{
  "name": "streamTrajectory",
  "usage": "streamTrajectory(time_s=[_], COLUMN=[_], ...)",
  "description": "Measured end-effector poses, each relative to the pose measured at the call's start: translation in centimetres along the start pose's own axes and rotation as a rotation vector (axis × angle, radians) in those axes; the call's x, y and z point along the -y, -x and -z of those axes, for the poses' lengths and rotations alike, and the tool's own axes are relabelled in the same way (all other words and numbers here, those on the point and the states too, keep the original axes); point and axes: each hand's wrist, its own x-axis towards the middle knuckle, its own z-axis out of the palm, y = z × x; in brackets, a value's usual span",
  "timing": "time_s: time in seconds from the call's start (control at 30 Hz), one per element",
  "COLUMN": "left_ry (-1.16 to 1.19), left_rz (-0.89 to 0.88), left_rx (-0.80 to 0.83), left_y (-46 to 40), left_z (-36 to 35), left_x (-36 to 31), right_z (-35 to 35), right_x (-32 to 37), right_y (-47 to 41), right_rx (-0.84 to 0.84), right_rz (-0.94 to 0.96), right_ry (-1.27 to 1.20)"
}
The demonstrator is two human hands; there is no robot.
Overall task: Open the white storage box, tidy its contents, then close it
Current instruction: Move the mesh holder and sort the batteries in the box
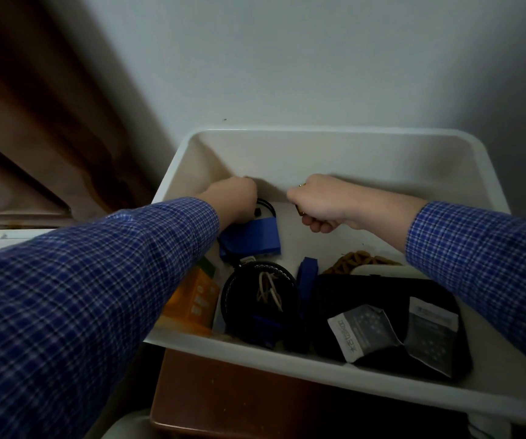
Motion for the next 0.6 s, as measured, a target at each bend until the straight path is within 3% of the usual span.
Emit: streamTrajectory(time_s=[0.17, 0.4, 0.6], left_ry=[-0.037, -0.193, -0.104], left_rz=[0.034, -0.063, -0.17], left_rx=[-0.05, -0.072, -0.064], left_y=[0.4, 1.3, 2.6], left_z=[0.1, -0.2, 1.3], left_x=[-0.5, -0.9, -0.4], right_z=[0.3, 0.4, 0.8], right_x=[0.2, 0.0, -0.3], right_y=[0.2, 0.8, 1.7], right_rx=[0.072, 0.174, 0.202], right_rz=[0.045, 0.058, 0.181], right_ry=[-0.089, -0.264, -0.305])
